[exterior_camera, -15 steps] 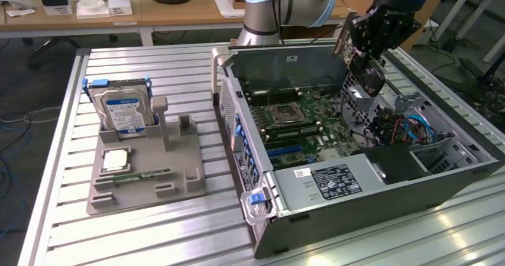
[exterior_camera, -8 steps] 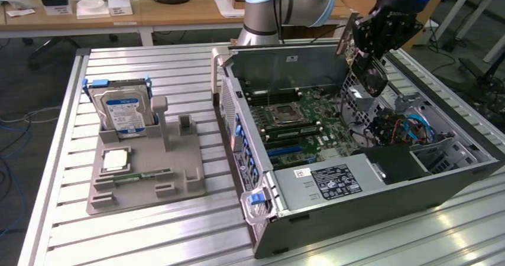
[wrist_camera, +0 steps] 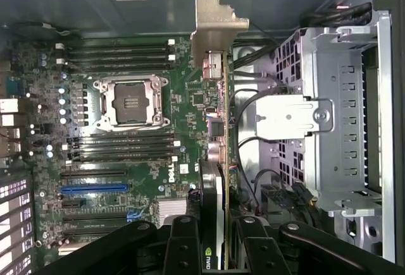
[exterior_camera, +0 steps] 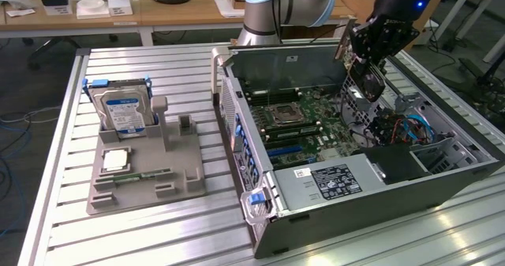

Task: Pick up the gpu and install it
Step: 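Pick up the gpu and move the gpu toward the slot, then insert the gpu into the slot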

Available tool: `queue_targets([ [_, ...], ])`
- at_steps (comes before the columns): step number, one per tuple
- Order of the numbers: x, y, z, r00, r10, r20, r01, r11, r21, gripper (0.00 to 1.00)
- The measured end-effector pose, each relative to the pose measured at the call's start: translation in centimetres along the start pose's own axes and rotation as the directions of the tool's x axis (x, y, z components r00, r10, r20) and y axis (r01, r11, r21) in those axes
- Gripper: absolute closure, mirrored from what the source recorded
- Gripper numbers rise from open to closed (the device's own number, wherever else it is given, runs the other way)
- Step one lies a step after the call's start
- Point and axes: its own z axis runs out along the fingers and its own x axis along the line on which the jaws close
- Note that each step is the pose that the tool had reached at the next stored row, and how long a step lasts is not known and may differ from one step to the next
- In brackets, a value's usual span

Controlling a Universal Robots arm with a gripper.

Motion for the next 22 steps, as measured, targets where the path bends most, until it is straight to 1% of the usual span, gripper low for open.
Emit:
queue_targets([
  [6, 0.0, 0.0, 0.01, 1.0, 0.0, 0.0, 0.0, 1.0, -0.0001, 0.73],
  [10, 0.01, -0.02, 0.35, 1.0, 0.0, 0.0, 0.0, 1.0, 0.0007, 0.73],
  [22, 0.01, -0.02, 0.35, 1.0, 0.0, 0.0001, 0.0, 1.0, 0.0007, 0.73],
])
